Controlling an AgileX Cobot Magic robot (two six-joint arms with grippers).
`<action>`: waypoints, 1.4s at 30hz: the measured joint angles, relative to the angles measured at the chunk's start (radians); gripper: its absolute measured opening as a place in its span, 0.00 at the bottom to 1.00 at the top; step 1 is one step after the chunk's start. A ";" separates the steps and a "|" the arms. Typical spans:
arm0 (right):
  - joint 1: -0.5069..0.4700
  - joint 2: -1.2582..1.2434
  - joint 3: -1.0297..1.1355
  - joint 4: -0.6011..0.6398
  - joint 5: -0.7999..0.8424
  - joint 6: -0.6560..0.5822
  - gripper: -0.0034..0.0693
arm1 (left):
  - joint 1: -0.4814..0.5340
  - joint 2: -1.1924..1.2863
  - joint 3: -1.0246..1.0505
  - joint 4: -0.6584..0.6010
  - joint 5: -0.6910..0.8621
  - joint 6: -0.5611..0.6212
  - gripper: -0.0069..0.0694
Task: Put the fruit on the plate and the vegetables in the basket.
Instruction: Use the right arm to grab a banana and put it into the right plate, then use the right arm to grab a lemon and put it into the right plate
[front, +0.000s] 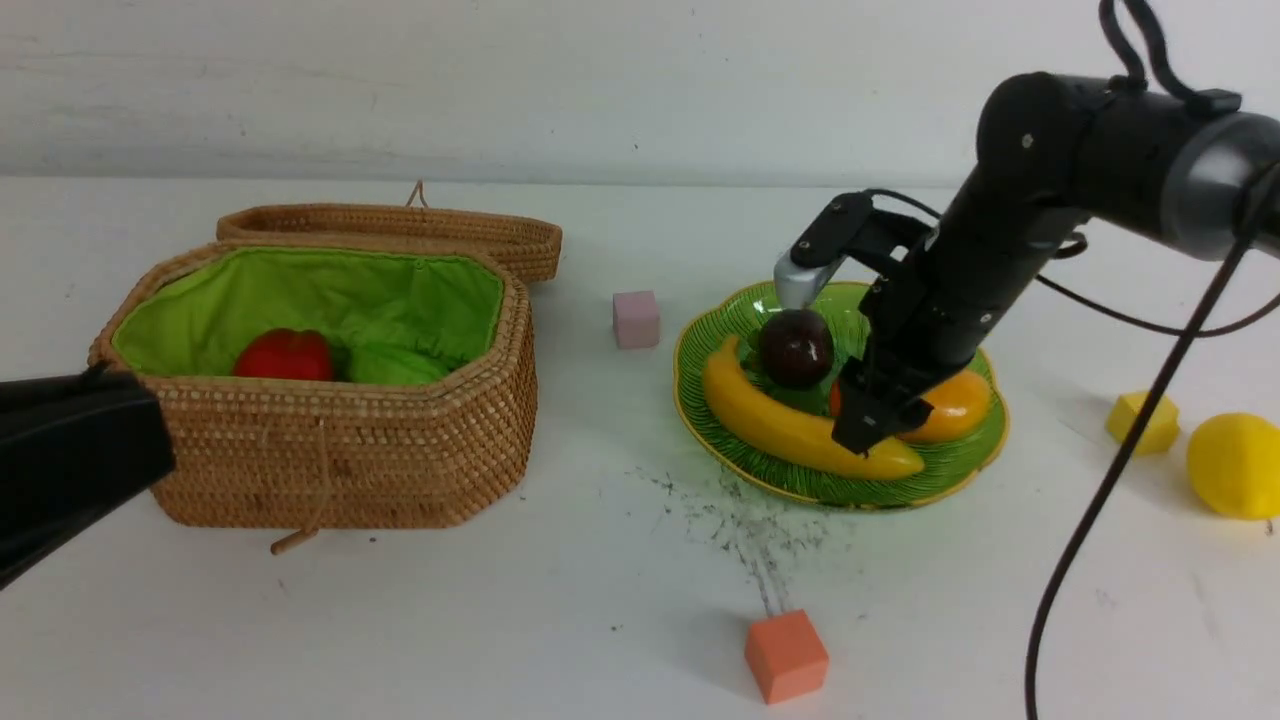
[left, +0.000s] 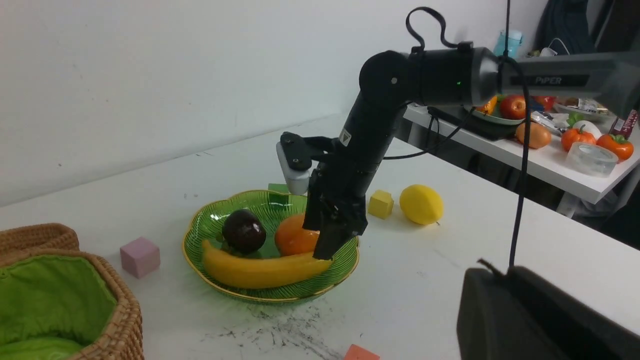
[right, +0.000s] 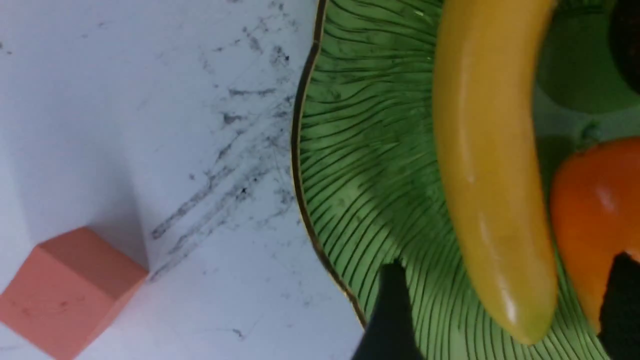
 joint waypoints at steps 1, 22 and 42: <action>0.000 -0.023 0.000 -0.013 0.008 0.023 0.76 | 0.000 0.000 0.000 0.000 -0.001 0.000 0.13; -0.501 -0.267 0.210 -0.089 0.054 0.707 0.34 | 0.000 0.000 0.000 -0.053 0.025 0.020 0.14; -0.556 0.027 0.240 -0.072 -0.301 0.816 0.93 | 0.000 0.003 0.000 -0.076 0.013 0.068 0.14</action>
